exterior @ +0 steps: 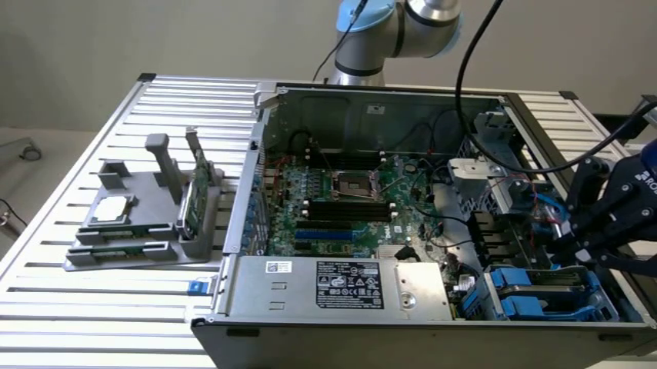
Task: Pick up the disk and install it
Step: 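Insert the first disk wire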
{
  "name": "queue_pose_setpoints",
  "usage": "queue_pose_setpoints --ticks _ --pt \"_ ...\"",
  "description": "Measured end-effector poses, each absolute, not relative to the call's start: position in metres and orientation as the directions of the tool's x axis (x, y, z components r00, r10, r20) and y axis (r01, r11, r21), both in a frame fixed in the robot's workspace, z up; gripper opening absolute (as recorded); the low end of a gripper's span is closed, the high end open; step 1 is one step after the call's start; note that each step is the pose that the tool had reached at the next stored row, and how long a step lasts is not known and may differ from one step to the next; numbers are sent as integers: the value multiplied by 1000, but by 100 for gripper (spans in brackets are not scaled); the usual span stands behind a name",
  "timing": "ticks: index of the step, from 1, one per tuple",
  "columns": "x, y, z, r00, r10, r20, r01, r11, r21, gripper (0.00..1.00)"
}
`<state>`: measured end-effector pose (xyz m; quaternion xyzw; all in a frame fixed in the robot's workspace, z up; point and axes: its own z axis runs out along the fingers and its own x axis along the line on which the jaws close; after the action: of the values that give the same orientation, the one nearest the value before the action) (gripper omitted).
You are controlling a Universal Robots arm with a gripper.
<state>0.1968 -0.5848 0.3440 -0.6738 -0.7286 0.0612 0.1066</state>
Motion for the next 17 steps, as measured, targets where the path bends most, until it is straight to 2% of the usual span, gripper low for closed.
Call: queue_pose_setpoints --ticks 10,17 --pt "197 -585 343 17 1000 7 972 -15 -234 16" --pt "194 -585 341 44 999 -4 971 -44 -234 16"
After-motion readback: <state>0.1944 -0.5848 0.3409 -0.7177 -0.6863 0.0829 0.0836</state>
